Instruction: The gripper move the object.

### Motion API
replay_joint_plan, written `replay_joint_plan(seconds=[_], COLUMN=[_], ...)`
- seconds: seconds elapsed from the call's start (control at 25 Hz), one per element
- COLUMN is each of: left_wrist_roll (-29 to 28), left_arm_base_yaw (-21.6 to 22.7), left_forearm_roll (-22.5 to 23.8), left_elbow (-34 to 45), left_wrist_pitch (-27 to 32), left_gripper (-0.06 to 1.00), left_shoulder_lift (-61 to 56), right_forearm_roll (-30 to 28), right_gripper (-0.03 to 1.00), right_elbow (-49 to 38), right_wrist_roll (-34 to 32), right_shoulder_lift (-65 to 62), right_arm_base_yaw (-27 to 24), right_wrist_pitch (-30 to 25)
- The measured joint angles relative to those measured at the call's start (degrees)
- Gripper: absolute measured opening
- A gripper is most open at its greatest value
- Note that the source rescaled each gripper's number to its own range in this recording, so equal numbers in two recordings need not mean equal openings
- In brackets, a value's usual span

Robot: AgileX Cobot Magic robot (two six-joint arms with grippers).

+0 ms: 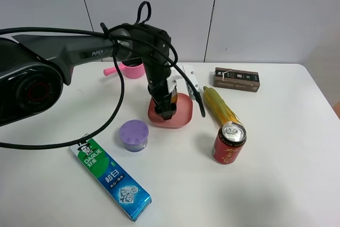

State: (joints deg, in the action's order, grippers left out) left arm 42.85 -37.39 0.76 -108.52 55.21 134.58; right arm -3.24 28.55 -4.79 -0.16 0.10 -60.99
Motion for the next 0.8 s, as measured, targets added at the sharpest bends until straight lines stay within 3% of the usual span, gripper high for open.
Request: replay_joint_plan(seconds=[0.4, 0.48, 0.6, 0.72, 0.8], left_wrist_roll=[-2.6, -4.1, -9.3, -18.3, -22.5], left_arm_base_yaw=[-1.4, -1.4, -1.0, 1.4, 4.2], left_forearm_roll=[5.2, 9.1, 19.7, 29.6, 33.9], left_elbow=[-0.4, -0.4, -0.4, -0.4, -0.4], left_wrist_pitch=[1.9, 2.0, 2.0, 2.5, 4.5], left_gripper=[0.89, 0.89, 0.89, 0.89, 0.89], left_shoulder_lift=[-12.8, -17.0, -22.9, -28.1, -31.2], right_forearm_roll=[0.0, 0.0, 0.0, 0.0, 0.0], right_gripper=[1.00, 1.00, 1.00, 1.00, 1.00], right_elbow=[0.0, 0.0, 0.0, 0.0, 0.0], right_wrist_roll=[0.0, 0.0, 0.0, 0.0, 0.0], right_shoulder_lift=[0.0, 0.0, 0.0, 0.0, 0.0], right_arm_base_yaw=[0.0, 0.0, 0.0, 0.0, 0.0], right_wrist_pitch=[0.0, 0.0, 0.0, 0.0, 0.0])
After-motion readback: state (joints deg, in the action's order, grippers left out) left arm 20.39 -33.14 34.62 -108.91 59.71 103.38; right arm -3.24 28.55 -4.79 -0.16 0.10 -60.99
